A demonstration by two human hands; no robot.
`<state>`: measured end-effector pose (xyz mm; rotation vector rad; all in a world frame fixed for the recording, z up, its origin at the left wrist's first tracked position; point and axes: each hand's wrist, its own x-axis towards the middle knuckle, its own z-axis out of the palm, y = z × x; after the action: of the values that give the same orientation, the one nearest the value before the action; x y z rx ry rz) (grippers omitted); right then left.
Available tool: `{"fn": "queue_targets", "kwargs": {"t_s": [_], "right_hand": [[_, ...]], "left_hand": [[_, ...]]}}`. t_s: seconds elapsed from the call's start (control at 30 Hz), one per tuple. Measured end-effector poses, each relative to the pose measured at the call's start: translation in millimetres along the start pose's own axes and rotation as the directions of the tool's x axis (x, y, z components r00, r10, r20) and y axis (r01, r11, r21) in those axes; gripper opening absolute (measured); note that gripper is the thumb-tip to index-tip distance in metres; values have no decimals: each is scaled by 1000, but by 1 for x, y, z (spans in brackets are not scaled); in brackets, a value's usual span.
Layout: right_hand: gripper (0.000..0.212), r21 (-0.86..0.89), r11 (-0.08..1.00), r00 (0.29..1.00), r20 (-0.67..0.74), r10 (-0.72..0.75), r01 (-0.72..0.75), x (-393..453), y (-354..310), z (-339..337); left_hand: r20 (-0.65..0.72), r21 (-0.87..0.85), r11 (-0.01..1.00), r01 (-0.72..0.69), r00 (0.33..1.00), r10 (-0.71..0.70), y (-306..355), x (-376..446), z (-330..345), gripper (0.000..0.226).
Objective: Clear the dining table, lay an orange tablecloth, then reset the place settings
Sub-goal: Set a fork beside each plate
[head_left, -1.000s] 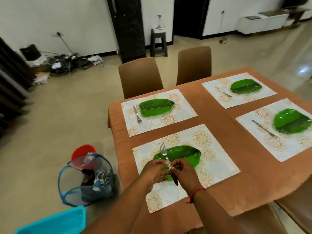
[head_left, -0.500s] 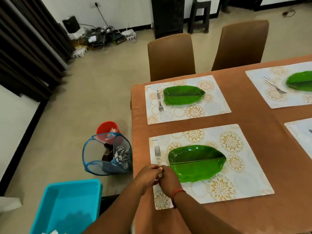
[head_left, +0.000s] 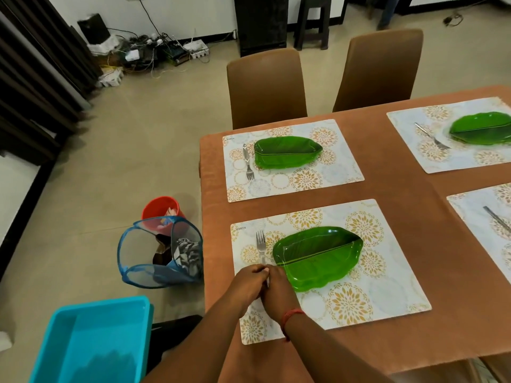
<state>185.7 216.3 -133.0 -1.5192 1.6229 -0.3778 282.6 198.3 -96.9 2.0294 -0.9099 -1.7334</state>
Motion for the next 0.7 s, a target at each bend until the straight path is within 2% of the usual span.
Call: {"fn": "queue_targets", "kwargs": {"t_s": [0.17,0.27,0.4,0.47,0.6,0.7], "right_hand": [[37,-64,998,999,32,-10,12,-1,-1,2],[37,-168,985,998,55,-20,29,-3,1,3],[31,-341,940,987,-153,-50,-5,-2,12,-10],[30,-423,906,980,-188,-63,-23,0,23,-20],[30,-455,889,996,-89,5,-45,8,34,-27],[27,-420,906,997,-76,22,-52,14,31,-26]], "left_hand": [[-14,13,999,-37,999,37,-6,0,-1,23],[1,-21,999,-28,1000,28,-9,5,-4,25],[20,-76,997,3,1000,-2,-11,9,-6,24],[7,-95,995,10,1000,-9,-11,9,-4,22],[-11,-76,997,12,1000,-13,-9,4,-2,18],[-14,-64,998,9,1000,-9,-10,5,-2,12]]}}
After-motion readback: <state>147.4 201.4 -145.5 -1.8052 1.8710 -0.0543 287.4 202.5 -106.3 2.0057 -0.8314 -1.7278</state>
